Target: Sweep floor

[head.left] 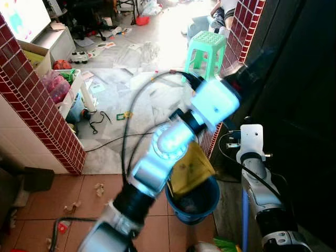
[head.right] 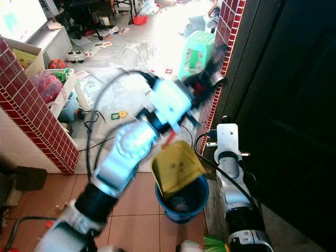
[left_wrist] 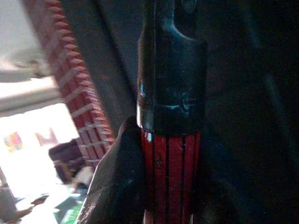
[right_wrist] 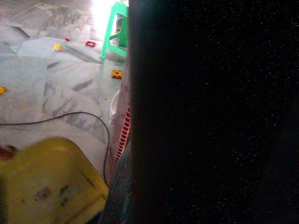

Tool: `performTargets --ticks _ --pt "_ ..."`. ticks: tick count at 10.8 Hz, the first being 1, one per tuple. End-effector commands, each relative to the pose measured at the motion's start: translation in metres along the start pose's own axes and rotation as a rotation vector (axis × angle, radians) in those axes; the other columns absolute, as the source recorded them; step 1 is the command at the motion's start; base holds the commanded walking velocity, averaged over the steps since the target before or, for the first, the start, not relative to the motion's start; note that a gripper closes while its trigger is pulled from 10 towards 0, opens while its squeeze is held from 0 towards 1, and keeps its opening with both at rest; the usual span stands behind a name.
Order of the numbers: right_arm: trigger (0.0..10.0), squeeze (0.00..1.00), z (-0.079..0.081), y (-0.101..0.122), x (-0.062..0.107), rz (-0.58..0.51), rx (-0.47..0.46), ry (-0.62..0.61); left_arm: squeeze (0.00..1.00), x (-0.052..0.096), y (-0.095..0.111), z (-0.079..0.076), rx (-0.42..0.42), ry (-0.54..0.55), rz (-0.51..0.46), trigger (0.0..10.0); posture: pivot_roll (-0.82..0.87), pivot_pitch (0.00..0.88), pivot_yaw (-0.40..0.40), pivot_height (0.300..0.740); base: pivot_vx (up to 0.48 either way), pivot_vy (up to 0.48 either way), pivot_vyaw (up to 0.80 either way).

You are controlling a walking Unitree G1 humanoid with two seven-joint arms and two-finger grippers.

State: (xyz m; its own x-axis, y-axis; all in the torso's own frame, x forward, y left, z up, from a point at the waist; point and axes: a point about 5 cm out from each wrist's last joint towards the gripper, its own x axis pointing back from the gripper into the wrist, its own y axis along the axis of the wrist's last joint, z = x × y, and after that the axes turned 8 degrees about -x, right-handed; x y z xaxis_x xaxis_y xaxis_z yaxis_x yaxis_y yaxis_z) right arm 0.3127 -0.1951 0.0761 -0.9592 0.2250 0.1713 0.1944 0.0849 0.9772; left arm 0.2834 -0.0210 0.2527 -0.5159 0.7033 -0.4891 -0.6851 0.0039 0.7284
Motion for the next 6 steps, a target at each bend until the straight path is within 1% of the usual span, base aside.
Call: performTargets --ticks 1,2,3,4,5,6 --pt "10.0 0.00 0.002 0.009 -0.004 -0.035 0.007 0.006 0.00 -0.008 0.022 0.028 -0.079 0.100 -0.108 10.0 -0.10 0.000 0.014 0.740 0.000 0.000 0.00" --pt "10.0 0.00 0.003 0.009 -0.004 -0.037 0.007 0.008 0.00 -0.009 0.026 0.045 -0.110 0.168 -0.121 10.0 -0.10 0.000 0.014 0.740 0.000 0.000 0.00" --pt "10.0 0.00 0.003 0.009 -0.005 -0.038 0.005 0.008 0.00 -0.010 0.031 0.073 -0.132 0.268 -0.126 10.0 -0.09 0.000 0.013 0.740 0.000 0.000 0.00" --pt "10.0 0.00 0.004 0.008 -0.005 -0.037 0.006 0.011 0.00 -0.006 0.034 0.094 -0.154 0.351 -0.122 10.0 -0.08 0.000 0.005 0.740 0.000 0.000 0.00" --pt "10.0 0.00 0.004 0.008 -0.005 -0.037 0.008 0.014 0.00 -0.002 0.035 0.107 -0.196 0.391 -0.117 10.0 -0.08 0.000 0.005 0.740 0.000 0.000 0.00" --pt "10.0 0.00 0.006 0.008 -0.006 -0.036 0.011 0.026 0.00 0.008 0.033 0.125 -0.262 0.457 -0.079 10.0 -0.06 0.000 -0.013 0.740 0.000 0.000 0.00"
